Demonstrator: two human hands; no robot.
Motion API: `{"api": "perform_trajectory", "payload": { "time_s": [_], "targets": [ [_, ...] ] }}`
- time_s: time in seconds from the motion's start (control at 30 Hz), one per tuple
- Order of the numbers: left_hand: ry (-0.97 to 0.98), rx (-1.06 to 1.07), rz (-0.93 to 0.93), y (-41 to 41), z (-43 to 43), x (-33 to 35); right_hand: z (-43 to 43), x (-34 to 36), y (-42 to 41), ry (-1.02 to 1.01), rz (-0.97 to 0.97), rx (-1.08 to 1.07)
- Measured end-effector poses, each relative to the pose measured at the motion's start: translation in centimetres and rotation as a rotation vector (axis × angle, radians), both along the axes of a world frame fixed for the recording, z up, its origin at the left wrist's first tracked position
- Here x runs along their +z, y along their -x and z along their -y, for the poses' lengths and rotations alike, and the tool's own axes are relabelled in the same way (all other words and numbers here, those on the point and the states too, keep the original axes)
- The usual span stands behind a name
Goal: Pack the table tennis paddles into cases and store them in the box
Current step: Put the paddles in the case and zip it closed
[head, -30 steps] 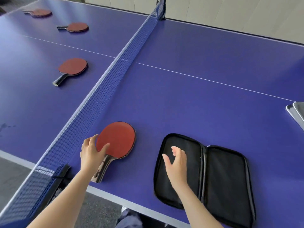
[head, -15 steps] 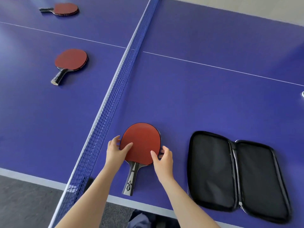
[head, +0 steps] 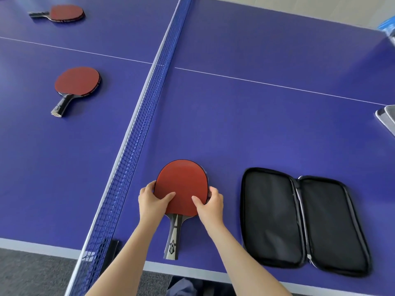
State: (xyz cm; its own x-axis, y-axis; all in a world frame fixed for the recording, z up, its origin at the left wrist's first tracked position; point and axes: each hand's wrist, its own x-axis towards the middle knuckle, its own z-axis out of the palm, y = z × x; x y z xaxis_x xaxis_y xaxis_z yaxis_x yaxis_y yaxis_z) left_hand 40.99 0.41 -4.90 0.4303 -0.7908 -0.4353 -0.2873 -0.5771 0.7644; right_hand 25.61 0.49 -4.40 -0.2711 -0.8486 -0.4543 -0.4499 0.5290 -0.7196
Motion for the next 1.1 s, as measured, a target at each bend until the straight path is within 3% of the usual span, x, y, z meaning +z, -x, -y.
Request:
{"api": "perform_trajectory", "payload": {
  "time_s": [0.33, 0.9, 1.1],
  "targets": [
    [0.074, -0.011, -0.091, 7.3, 0.4, 3.5, -0.1, 2.7, 7.8, 0.094, 0.07, -0.072],
    [0.065, -0.16, -0.161, 37.9, -2.2, 4.2, -3.9, 4.5, 39.0, 0.133, 0.031, -0.21],
    [-0.025, -0.152, -0.117, 42.9, -3.0, 3.1, -4.3, 3.2, 43.9, 0.06, -0.003, -0.149]
  ]
}}
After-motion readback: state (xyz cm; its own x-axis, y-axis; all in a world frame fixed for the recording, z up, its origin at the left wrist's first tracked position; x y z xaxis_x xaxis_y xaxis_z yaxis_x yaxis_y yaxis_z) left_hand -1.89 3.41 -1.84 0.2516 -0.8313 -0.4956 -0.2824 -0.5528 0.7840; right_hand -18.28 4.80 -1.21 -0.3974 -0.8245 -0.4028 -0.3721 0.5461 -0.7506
